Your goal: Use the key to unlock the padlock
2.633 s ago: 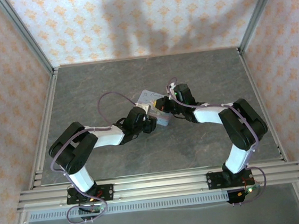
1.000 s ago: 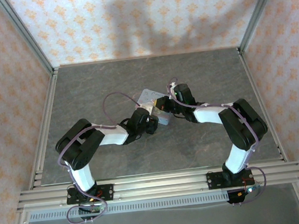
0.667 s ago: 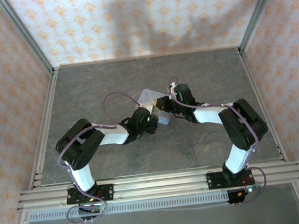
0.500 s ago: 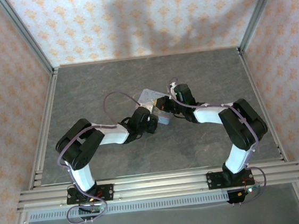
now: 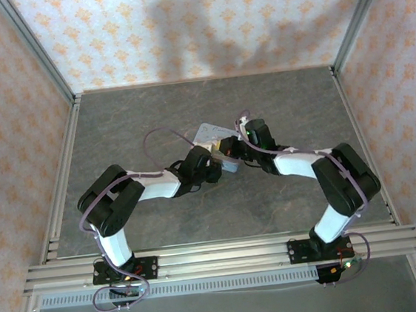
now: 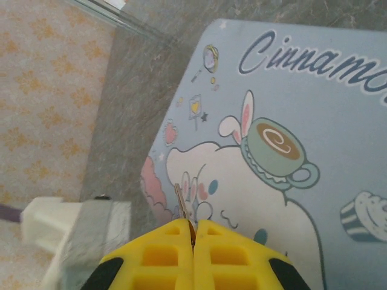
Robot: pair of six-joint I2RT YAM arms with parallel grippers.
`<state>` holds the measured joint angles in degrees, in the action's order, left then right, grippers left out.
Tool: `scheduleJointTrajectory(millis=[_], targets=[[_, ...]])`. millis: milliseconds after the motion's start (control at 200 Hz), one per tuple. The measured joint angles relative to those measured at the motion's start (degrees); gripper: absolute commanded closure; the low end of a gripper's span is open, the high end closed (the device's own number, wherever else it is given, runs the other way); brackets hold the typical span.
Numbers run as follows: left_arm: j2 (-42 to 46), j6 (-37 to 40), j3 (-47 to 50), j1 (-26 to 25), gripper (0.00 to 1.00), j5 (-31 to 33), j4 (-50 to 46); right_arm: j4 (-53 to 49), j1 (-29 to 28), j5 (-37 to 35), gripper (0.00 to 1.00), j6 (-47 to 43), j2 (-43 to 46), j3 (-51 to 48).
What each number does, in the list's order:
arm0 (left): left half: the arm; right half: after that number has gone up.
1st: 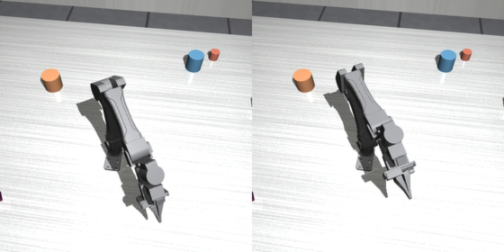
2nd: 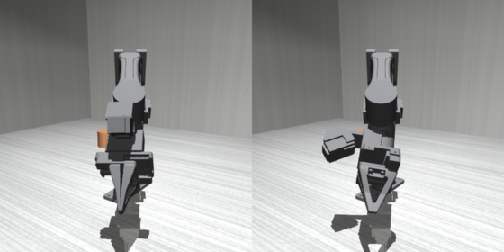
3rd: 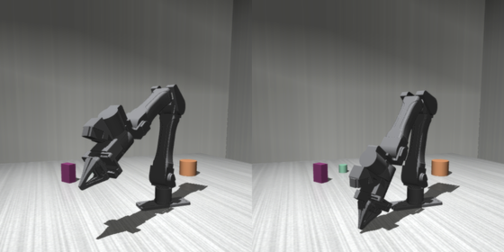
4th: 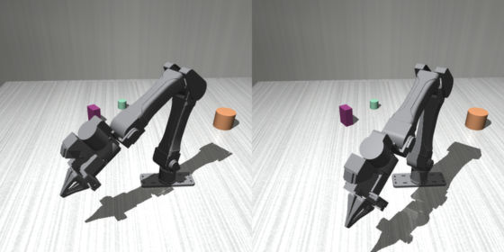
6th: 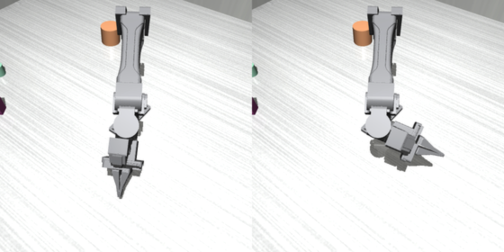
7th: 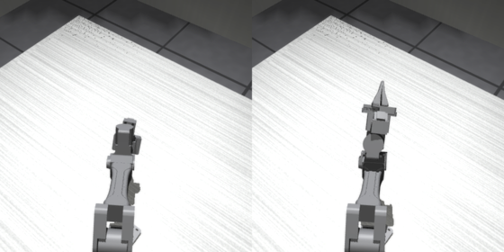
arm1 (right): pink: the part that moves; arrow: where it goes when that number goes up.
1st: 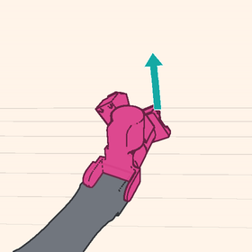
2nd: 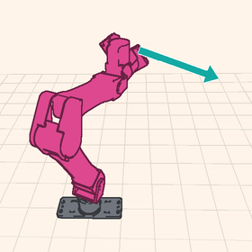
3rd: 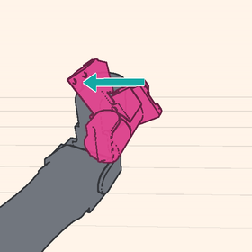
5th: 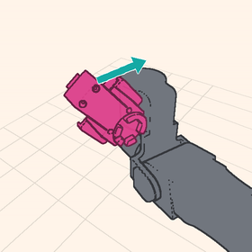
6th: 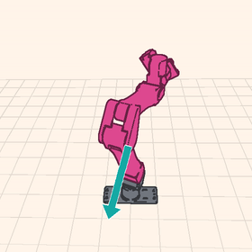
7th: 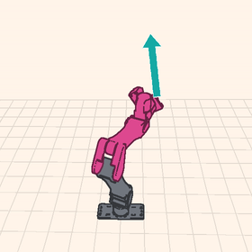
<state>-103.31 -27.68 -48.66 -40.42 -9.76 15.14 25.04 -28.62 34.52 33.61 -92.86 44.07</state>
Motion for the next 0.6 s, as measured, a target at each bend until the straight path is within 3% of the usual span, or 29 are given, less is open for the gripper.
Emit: scheduleJointTrajectory(millis=[385, 600], targets=[[0.02, -7.67, -0.04, 1.53, 0.75, -4.59, 0.04, -2.69, 0.55, -3.23, 1.0, -5.03, 17.92, -10.34], [0.02, -11.63, -0.04, 2.73, 0.76, -7.23, 0.04, -3.96, 0.39, -4.02, 1.0, -5.4, 23.15, -18.8]])
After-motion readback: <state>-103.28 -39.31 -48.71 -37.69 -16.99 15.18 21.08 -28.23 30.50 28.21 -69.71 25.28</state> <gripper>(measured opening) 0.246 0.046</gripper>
